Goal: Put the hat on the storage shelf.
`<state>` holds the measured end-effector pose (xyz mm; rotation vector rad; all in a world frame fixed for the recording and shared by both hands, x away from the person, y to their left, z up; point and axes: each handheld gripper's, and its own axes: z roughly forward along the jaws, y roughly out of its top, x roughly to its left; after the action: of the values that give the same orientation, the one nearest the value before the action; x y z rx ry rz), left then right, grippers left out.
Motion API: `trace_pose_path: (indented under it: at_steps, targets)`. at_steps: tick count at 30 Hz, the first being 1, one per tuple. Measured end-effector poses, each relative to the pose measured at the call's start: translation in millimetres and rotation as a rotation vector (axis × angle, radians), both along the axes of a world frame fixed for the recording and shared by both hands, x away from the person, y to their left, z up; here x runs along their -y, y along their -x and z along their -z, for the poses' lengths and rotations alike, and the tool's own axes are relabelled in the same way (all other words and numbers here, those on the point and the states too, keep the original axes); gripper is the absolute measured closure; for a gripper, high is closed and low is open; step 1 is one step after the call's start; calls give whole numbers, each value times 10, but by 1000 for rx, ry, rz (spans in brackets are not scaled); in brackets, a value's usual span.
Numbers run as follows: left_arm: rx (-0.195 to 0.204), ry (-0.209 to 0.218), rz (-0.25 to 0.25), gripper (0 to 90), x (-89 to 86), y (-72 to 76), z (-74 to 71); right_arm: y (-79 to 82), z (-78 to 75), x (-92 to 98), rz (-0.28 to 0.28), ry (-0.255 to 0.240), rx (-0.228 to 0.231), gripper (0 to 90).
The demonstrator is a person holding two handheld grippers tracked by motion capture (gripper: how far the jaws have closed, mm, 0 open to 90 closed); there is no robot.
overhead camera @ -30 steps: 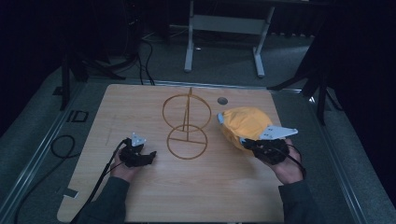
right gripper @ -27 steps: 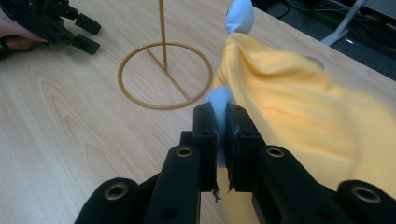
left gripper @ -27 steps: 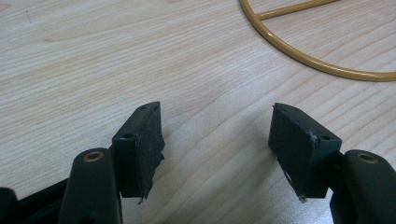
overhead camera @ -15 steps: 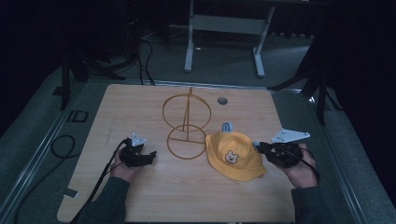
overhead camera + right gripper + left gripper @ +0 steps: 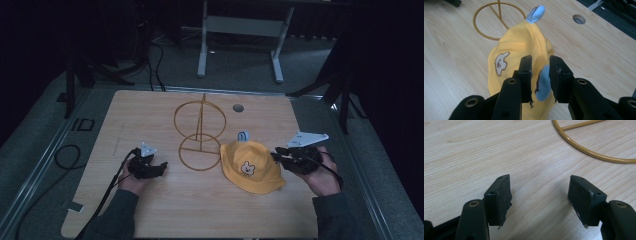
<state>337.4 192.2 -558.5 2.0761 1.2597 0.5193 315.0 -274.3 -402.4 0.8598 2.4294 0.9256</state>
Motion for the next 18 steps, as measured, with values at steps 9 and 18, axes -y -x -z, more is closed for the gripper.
trace_pose_path:
  at_steps: [9,18]
  targets:
    - [-2,0,2,355,-2,0,-1,-132,-117,-176,-41,83,-33,707]
    - [-2,0,1,355,-2,2,-1,-245,-128,-251,-55,133,-63,703]
